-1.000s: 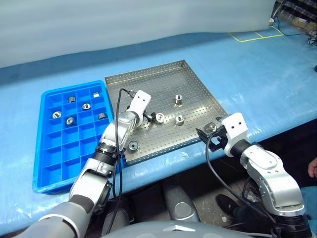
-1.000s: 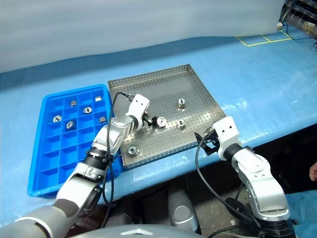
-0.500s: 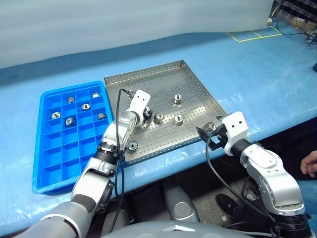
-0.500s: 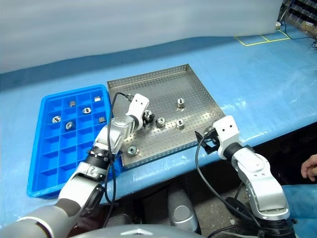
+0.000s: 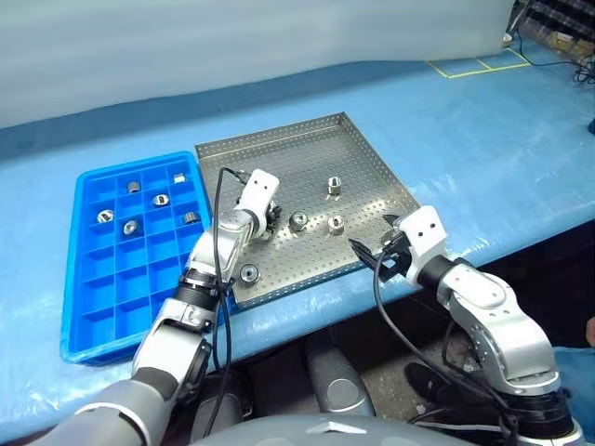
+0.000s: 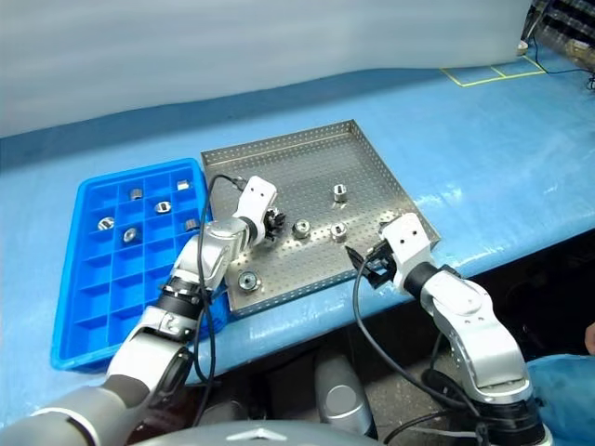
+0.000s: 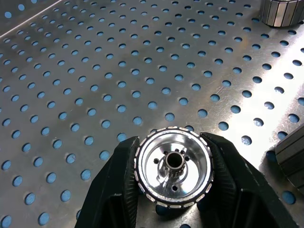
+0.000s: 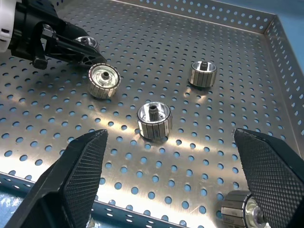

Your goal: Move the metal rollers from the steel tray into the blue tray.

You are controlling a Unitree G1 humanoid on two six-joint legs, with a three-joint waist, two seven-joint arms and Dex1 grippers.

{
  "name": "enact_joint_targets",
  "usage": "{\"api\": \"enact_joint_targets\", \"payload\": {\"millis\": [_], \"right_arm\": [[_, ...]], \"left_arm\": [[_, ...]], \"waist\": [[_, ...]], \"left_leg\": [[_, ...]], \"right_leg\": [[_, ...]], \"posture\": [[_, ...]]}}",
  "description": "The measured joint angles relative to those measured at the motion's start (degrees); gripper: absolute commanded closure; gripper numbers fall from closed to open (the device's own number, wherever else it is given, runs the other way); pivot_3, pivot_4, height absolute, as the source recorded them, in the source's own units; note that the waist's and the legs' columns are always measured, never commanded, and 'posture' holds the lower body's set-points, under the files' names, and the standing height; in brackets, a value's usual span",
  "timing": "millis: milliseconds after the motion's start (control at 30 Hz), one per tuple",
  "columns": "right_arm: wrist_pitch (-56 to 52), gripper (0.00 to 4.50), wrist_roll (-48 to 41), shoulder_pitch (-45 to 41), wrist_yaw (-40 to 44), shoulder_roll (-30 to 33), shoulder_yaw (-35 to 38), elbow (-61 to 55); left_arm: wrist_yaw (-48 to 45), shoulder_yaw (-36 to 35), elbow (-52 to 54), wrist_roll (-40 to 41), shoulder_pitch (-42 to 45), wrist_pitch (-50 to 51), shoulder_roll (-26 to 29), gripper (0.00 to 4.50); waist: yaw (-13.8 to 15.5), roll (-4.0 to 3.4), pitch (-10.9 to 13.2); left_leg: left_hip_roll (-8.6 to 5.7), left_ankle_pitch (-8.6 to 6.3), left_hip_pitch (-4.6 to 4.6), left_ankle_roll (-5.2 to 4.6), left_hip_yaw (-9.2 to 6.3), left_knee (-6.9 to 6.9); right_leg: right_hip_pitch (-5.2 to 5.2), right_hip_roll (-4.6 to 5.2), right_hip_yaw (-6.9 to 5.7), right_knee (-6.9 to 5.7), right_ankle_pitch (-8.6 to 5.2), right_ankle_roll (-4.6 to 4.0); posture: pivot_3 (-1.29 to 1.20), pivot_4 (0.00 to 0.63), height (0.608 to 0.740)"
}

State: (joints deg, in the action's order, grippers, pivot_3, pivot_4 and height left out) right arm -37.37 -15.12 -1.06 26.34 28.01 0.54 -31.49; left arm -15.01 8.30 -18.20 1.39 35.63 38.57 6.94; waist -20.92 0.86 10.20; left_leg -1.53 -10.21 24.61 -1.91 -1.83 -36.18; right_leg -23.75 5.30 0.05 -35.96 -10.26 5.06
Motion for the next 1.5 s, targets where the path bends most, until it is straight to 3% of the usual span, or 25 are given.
{"api": "enact_joint_targets", "payload": {"millis": [233, 500, 767, 967, 1267, 1467, 1500], "right_arm": [[0.69, 0.00, -2.98, -1.89, 4.45, -0.66, -2.37, 0.03], [0.50, 0.00, -15.27, -2.88, 13.22, -4.06, -5.35, -1.38], [0.51, 0.00, -15.65, -5.41, 12.43, -3.91, -6.91, 0.63], [0.51, 0.00, -15.62, -6.72, 11.27, -4.10, -7.24, 1.57], [0.55, 0.00, -15.25, -6.78, 9.81, -3.81, -7.22, 2.05], [0.63, 0.00, -14.46, -7.65, 9.33, -4.08, -7.34, 2.08], [0.63, 0.00, -14.44, -7.65, 9.18, -4.08, -7.33, 2.07]], "left_arm": [[-8.35, -2.63, 17.54, 7.27, -3.00, 4.83, 4.95, 2.79], [-6.24, -9.97, 37.17, 8.66, -12.46, 12.54, 15.18, 2.79], [7.07, -19.82, 39.46, 3.70, -17.70, 15.09, 13.33, 2.79], [11.33, -20.45, 40.56, 1.74, -20.24, 17.71, 13.03, 2.79], [12.54, -21.44, 40.77, 0.94, -24.31, 19.14, 12.81, 2.79], [11.37, -20.57, 40.14, 1.07, -24.43, 17.09, 12.55, 0.89], [11.39, -20.72, 40.11, 1.25, -24.36, 16.72, 12.21, 0.89]], "waist": [[0.59, 0.00, 0.00], [1.52, 0.00, 0.00], [7.00, 0.01, 0.00], [10.56, 0.01, 0.00], [13.19, 0.04, -0.02], [13.75, 0.05, -0.03], [13.74, 0.05, -0.03]], "left_leg": [[0.00, 0.00, 0.03, -0.01, 0.01, 0.03], [0.03, 0.01, -0.03, -0.01, -0.04, 0.04], [0.00, -0.02, -0.01, 0.04, -0.07, 0.01], [0.00, -0.06, 0.06, 0.11, -0.04, 0.02], [0.02, -0.18, 0.02, 0.31, 0.02, -0.03], [0.04, -0.18, 0.00, 0.31, 0.05, -0.03], [0.04, -0.18, 0.00, 0.31, 0.05, -0.03]], "right_leg": [[-0.04, -0.01, 0.04, 0.00, -0.01, -0.01], [-0.02, -0.08, 0.06, -0.03, -0.03, -0.06], [-0.05, -0.05, 0.05, -0.01, -0.07, -0.15], [-0.14, -0.05, 0.05, -0.01, -0.05, -0.17], [-0.11, -0.04, 0.04, -0.01, -0.17, -0.45], [-0.11, -0.05, 0.04, -0.02, -0.15, -0.49], [-0.11, -0.05, 0.04, -0.02, -0.15, -0.49]], "posture": [[-0.37, 0.150, 0.740], [-0.28, 0.150, 0.740], [-0.23, 0.150, 0.740], [-0.23, 0.150, 0.740], [-0.22, 0.150, 0.740], [-0.23, 0.150, 0.740], [-0.23, 0.150, 0.740]]}}
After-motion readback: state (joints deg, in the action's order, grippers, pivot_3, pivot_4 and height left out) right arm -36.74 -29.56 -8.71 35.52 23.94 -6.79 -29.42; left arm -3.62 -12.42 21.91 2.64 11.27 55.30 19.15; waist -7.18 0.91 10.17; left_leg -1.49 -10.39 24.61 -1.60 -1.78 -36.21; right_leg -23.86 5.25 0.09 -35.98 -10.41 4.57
